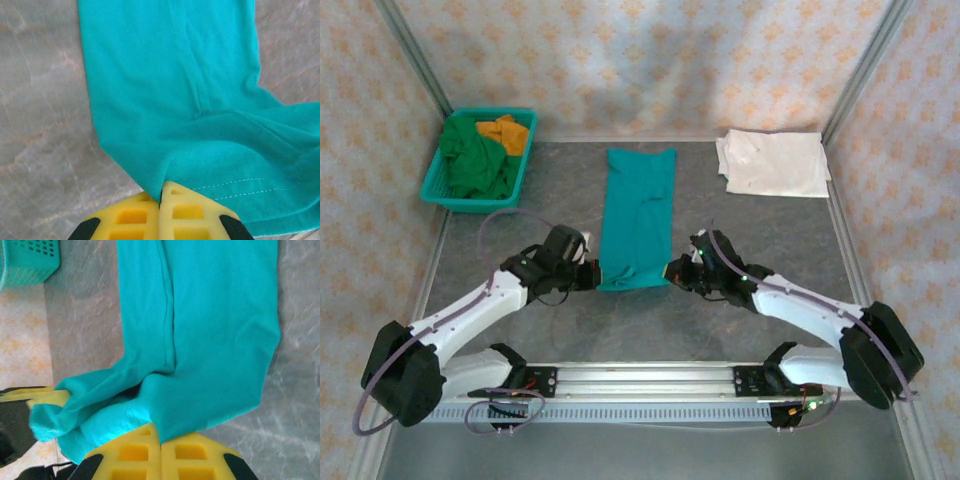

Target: Fold and stack the t-shirts

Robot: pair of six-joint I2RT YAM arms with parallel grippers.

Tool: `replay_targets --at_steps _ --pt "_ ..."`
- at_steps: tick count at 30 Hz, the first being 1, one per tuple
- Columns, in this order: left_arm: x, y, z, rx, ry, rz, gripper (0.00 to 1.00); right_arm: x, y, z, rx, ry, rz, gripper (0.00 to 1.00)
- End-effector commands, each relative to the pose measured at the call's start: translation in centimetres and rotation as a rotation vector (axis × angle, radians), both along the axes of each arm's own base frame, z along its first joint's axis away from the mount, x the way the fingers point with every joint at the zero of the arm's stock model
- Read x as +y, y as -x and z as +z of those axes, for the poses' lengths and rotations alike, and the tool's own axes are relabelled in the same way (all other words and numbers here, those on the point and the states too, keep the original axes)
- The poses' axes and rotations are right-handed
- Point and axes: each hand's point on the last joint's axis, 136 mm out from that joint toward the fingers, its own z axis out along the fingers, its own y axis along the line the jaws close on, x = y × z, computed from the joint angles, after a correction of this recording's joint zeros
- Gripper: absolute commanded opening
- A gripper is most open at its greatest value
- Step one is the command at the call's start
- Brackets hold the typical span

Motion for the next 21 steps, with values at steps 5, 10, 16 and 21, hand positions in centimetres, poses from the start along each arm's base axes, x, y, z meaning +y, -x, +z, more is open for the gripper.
replay_targets --at_steps 5,10,16,21 --pt "0.3 -4.8 2.5 -0.066 -0.033 -0.043 0.00 -0.9 -5.1 -0.1 -0.035 0.097 -0.046 0.00" --pt "1.0 -7.8 2.2 -0.076 -0.093 -0.067 0.00 -1.0 -8.6 0.2 -0.050 0.087 -0.089 0.00" --pt "1.4 -11.7 3.8 -0.126 -0.091 -0.062 0.00 -0.6 -11.2 1.1 -0.074 0.093 -0.084 0.00" --pt "1.5 -14.4 3.2 -0.121 -0.099 -0.067 0.00 -0.3 -13.7 1.5 -0.094 0.107 -0.100 0.00"
